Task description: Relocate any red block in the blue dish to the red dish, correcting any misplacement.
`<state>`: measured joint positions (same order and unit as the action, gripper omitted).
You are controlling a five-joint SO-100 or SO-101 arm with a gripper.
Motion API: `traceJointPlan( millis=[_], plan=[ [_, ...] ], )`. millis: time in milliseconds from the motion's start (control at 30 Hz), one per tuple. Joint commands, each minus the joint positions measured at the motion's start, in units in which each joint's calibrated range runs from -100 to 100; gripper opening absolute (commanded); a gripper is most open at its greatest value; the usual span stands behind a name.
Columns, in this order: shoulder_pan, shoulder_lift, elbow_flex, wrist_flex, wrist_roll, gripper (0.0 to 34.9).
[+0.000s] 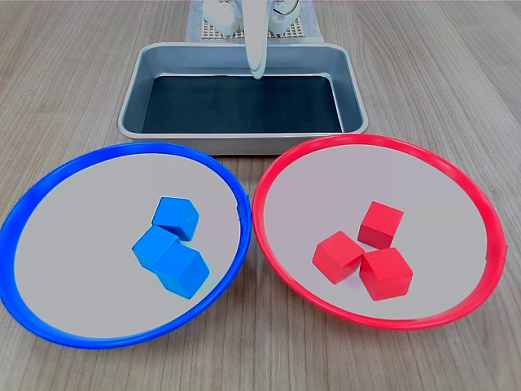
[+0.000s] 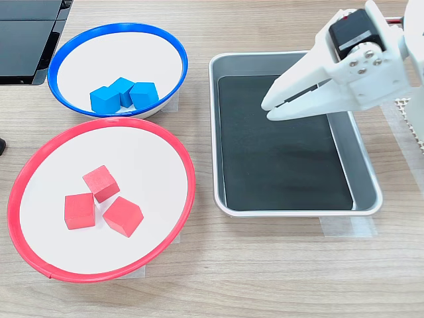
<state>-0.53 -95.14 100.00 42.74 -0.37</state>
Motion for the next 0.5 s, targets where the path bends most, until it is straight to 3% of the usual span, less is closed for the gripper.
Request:
traceJointPlan(
  millis=[0, 467],
  plan=[
    [-0.4, -0.9, 0.0, 0.6, -0.3, 0.4],
    [-0.6, -3.8, 0.0, 4.5, -1.1, 0.4]
  ],
)
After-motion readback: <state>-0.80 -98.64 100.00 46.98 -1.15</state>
